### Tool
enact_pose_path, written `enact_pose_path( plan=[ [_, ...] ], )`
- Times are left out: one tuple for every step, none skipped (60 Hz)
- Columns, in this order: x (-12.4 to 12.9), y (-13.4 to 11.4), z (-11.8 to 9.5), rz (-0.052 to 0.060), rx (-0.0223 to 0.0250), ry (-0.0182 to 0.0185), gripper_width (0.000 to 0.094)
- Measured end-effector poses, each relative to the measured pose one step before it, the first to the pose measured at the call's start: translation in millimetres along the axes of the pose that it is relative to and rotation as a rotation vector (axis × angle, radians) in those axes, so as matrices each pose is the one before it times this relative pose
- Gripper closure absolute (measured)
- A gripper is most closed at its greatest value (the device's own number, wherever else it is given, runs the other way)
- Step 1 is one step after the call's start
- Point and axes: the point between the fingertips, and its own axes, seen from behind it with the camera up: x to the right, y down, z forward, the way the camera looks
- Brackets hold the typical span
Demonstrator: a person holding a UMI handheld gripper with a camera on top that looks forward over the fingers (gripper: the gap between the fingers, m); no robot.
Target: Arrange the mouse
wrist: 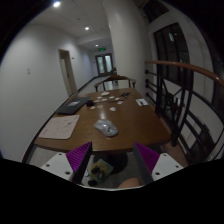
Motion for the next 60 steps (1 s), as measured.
enact_pose_path(
  plan=[
    [2.79,-0.77,0.04,0.0033,0.00166,0.01027,0.0091],
    [3.18,-0.93,-0.17,0.0022,0.00195,0.01095,0.009],
    [3.4,-0.93,-1.04,0.0012,0.00293,0.01178,0.0091],
    [3.92,-1.24,-0.93,0.0001,0.00333,0.01189,0.0088],
    [4.45,-1.31,-0.88,-0.0002,0.00343,0.01278,0.009],
    [6.25,-0.51,3.49,-0.003,0.00349,0.01555,0.0091],
    [27.04,-5.23,5.34,-0.0026,0.00107,0.00911,0.0094],
    [5.68,-0.6,-2.64,-0.0013,0.00027,0.01261,0.0094],
    [5.55,-0.07,-2.32,-0.0026,-0.00025,0.01089,0.0096],
    [5.63,-0.13,-2.59,-0.003,0.0001,0.0094,0.0095],
    [5.47,0.05,-2.34,-0.0038,0.00076,0.00742,0.0092],
    [4.92,0.05,-2.14,-0.0056,0.00075,0.00466,0.0094],
    [4.45,0.46,-1.76,-0.0071,-0.00086,0.00231,0.0095],
    [4.63,1.09,-1.45,-0.0067,-0.00357,0.00109,0.0095],
    [-11.03,1.94,18.31,-0.0048,-0.00268,0.00724,0.0095],
    [11.96,-0.58,22.27,-0.0038,-0.00558,-0.00336,0.0092],
    [1.56,1.25,0.9,-0.0015,-0.00776,0.00174,0.0094],
    [0.54,1.62,1.14,-0.0019,-0.0075,0.00052,0.0094],
    [-0.87,1.62,1.58,-0.0029,-0.00741,-0.00139,0.0092],
    [-1.86,1.74,1.63,-0.0034,-0.00651,-0.00496,0.0093],
    [-2.28,1.38,1.88,-0.0042,-0.00606,-0.00713,0.0093],
    [-3.18,1.31,2.21,-0.0042,-0.0057,-0.00913,0.0093],
    [-4.18,2.0,14.04,-0.004,-0.00351,-0.00916,0.0092],
    [-4.13,1.0,4.63,-0.0036,-0.00292,-0.01054,0.0094],
    [-5.43,1.43,7.6,-0.0018,0.00038,-0.01025,0.0095],
    [-4.4,0.5,4.96,-0.0007,-0.00215,-0.01107,0.0096],
    [-4.91,0.43,5.57,0.0,-0.00295,-0.01118,0.0095],
    [-5.42,0.62,5.62,-0.0009,-0.00272,-0.01203,0.009],
    [-5.23,0.17,5.68,-0.0011,-0.00286,-0.01125,0.0094],
    [-4.99,0.2,5.84,-0.0002,-0.00334,-0.00973,0.0097],
    [-4.8,0.23,5.92,-0.0005,-0.00265,-0.00847,0.0098],
    [-8.12,-1.22,3.52,-0.0013,-0.00385,-0.00669,0.0093],
    [-7.14,-0.69,4.58,-0.002,-0.0004,-0.00634,0.0092],
    [-4.03,-0.49,5.43,-0.0039,-0.00017,-0.00657,0.0091],
    [-3.81,-0.73,5.91,-0.0047,-0.00028,-0.00514,0.0087],
    [-3.51,-0.76,6.04,-0.0061,-0.00058,-0.00487,0.0089],
    [-2.98,-0.77,5.62,-0.0068,-0.00093,-0.00423,0.009],
    [-2.67,-0.61,6.02,-0.0072,-0.0018,-0.00333,0.009],
    [-2.43,-0.39,5.86,-0.0075,-0.00308,-0.00237,0.009],
    [-2.61,-1.74,7.36,-0.0087,-0.00407,-0.00118,0.0091],
    [-2.94,-0.7,5.7,-0.0078,-0.0049,0.00138,0.0086],
    [0.03,-3.26,4.37,-0.0129,0.00739,0.007,0.0081],
    [0.35,-3.62,4.52,-0.0171,0.00806,0.00662,0.0081],
    [-0.04,-3.15,4.93,-0.017,0.00598,0.00531,0.0082],
    [0.36,-2.3,4.37,-0.0143,0.00084,0.0061,0.0085],
    [0.38,-1.8,4.37,-0.0107,-0.00217,0.00523,0.0084],
    [-2.7,-2.69,3.8,-0.0027,0.00111,-0.00747,0.0084],
    [0.03,-3.37,3.79,0.0042,-0.00199,-0.00202,0.0087],
    [-1.53,-1.56,4.39,0.0071,-0.00357,-0.00424,0.0091],
    [-0.34,-2.85,5.48,0.0118,-0.00647,-0.00333,0.0096],
    [0.21,-3.17,4.22,0.0091,0.0003,0.00115,0.0101],
    [1.23,-3.21,4.04,0.0022,0.00062,0.00568,0.01],
    [1.97,-2.42,4.13,-0.0001,-0.00277,0.00862,0.0095],
    [1.75,-3.41,4.38,-0.0001,0.00076,0.00747,0.0103],
    [1.78,-3.39,4.88,0.0023,0.00008,0.00783,0.0105],
    [1.37,-2.71,4.55,0.0056,-0.00222,0.00484,0.0101],
    [0.58,-2.51,3.15,0.0081,-0.00025,0.00388,0.0106],
    [2.14,-3.66,6.76,0.0079,-0.00029,0.00316,0.0111],
    [2.1,-2.87,4.09,0.0047,-0.00121,0.00745,0.0121],
    [2.11,-2.79,4.12,0.0016,0.00034,0.0079,0.0143]
  ],
)
